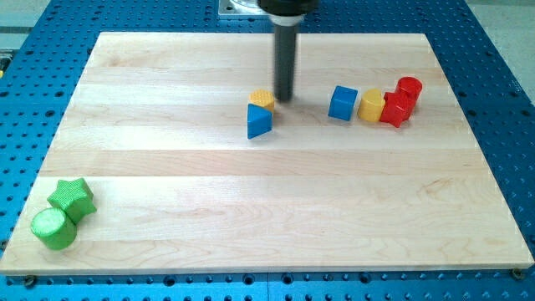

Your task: Place the hexagon to the top left side of the board

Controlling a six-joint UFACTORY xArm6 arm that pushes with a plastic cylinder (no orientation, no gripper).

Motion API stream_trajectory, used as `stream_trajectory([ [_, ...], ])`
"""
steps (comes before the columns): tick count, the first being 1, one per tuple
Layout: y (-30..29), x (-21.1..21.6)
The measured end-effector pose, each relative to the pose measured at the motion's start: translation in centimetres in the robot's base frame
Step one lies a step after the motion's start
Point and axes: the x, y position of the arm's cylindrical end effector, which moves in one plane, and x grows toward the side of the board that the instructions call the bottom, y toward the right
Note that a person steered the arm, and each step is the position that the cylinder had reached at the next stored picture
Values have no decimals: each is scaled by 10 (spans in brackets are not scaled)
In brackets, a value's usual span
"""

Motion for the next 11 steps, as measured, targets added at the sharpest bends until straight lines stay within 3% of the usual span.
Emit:
stream_trajectory([
  [1,-40,31],
  [2,-122,-38],
  [3,-134,-36],
  [4,-85,9],
  [5,-159,17],
  [7,-171,-89],
  [8,-144,-92],
  [9,-165,-108],
  [11,-259,-118],
])
